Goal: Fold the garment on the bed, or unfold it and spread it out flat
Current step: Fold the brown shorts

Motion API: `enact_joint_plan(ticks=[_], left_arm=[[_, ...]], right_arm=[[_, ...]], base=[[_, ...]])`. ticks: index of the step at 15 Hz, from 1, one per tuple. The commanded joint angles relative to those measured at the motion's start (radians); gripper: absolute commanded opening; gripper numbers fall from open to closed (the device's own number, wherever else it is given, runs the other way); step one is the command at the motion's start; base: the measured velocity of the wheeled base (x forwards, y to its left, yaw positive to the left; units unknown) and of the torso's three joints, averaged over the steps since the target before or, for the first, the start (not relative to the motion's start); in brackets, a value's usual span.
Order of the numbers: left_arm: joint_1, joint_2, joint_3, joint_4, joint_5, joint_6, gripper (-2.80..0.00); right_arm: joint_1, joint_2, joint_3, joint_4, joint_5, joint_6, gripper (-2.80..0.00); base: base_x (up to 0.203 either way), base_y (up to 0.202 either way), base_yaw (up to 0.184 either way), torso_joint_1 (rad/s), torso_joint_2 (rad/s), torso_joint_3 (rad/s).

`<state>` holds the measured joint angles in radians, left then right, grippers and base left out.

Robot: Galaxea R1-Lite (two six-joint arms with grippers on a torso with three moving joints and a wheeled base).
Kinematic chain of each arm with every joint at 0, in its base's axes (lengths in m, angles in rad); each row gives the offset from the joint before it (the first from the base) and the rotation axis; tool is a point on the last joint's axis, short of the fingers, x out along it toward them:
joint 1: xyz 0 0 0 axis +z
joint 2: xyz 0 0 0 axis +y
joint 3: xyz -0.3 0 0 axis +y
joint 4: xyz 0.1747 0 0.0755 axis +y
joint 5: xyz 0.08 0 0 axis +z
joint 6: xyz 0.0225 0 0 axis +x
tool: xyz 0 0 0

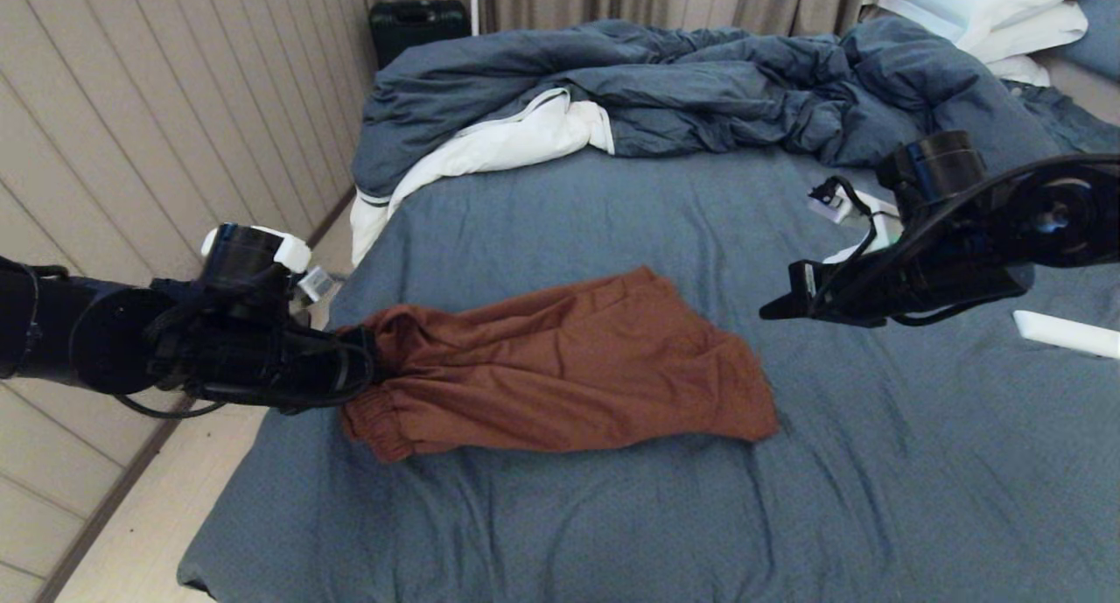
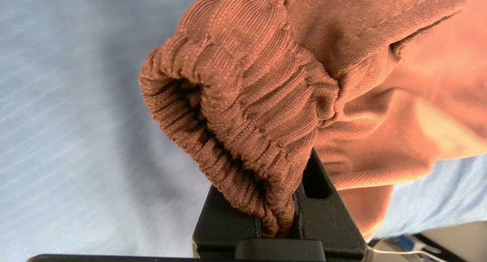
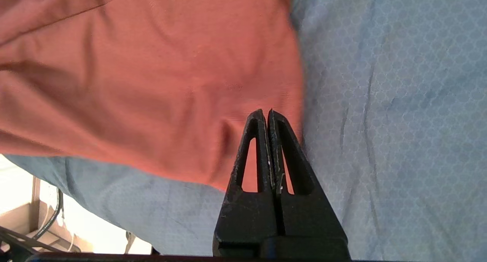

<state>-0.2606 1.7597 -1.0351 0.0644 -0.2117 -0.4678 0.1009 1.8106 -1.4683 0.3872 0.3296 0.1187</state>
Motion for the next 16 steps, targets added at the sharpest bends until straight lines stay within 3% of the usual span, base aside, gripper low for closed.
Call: enact_joint_plan(ticks=[1, 4, 8, 10, 12, 16], left_arm=[[0.041, -0.074, 0.005, 0.045, -0.001, 0.018, -2.80], [0.110, -0.131, 0.032, 0.100, -0.001, 0.085, -2.80], [0.254, -0.189, 0.098, 0.113, -0.001, 0.181, -2.80], [0.280, -0.237, 0.101, 0.152, -0.002, 0.222, -2.80], [0.211, -0.259, 0.068, 0.186, -0.002, 0.223, -2.80], [-0.054, -0.220, -0.099, 0.247, 0.086, 0.156, -2.80]], right_arm=[[-0.002, 0.004, 0.000, 0.002, 0.005, -0.001, -2.80], [-0.001, 0.004, -0.001, 0.002, 0.005, -0.001, -2.80], [-0.003, 0.006, -0.001, 0.001, 0.005, -0.002, -2.80], [-0.003, 0.007, -0.001, 0.001, 0.005, -0.002, -2.80], [-0.003, 0.013, 0.002, -0.006, 0.006, -0.002, -2.80], [-0.004, 0.018, -0.001, -0.013, 0.005, -0.002, -2.80]], base=[[0.000, 0.000, 0.000, 0.000, 0.00, 0.000], [0.000, 0.000, 0.000, 0.000, 0.00, 0.000], [0.000, 0.000, 0.000, 0.000, 0.00, 0.000], [0.000, 0.000, 0.000, 0.000, 0.00, 0.000], [0.000, 0.000, 0.000, 0.000, 0.00, 0.000], [0.000, 0.000, 0.000, 0.000, 0.00, 0.000]])
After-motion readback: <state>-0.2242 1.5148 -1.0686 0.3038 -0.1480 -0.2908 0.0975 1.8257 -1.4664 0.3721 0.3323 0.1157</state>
